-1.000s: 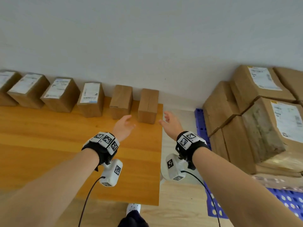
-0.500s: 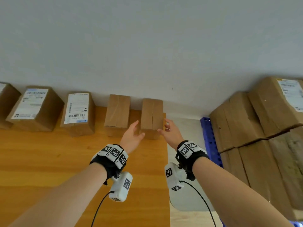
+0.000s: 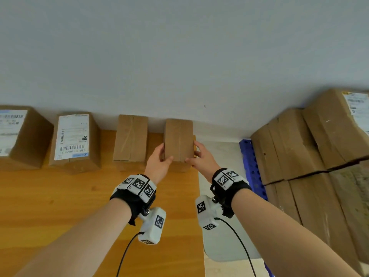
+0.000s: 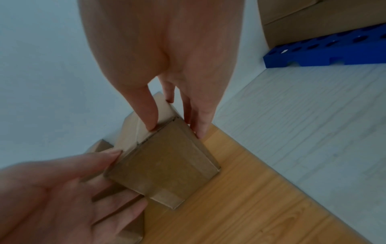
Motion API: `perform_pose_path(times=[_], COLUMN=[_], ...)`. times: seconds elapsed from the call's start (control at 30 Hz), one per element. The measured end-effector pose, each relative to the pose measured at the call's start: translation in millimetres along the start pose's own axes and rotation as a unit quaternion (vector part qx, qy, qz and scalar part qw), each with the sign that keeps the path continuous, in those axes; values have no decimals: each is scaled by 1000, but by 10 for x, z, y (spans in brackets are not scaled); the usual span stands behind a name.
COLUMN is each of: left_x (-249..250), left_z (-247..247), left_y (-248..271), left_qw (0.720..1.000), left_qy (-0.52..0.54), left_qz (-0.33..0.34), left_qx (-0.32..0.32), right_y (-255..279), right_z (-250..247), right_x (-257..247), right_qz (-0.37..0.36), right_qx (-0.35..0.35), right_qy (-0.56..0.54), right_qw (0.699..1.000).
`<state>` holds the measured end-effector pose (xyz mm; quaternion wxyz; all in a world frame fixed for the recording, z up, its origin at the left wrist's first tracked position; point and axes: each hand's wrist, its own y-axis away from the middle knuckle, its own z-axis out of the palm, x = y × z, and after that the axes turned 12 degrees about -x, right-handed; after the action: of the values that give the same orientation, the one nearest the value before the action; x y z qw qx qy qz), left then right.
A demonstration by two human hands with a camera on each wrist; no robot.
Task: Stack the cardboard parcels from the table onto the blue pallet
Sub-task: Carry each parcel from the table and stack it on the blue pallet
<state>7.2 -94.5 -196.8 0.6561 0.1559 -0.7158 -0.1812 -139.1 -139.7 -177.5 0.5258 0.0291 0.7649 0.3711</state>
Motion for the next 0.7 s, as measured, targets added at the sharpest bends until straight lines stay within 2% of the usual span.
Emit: perform_pose_path(times=[0.37,0.7], left_x=[-20,296], left_z=[-4,199], left_y=[114,691], left_qw=[1000,994], left_qy=[-12,-46], left_qz=[17,97], left_qx=[-14,-17], right_y=[179,833], right_z=[-74,-212], right_x=[78,0], right_qz=[-11,-87], right_qx=[-10,-9], right_qy=[-54,-54], right_qw=[998,995])
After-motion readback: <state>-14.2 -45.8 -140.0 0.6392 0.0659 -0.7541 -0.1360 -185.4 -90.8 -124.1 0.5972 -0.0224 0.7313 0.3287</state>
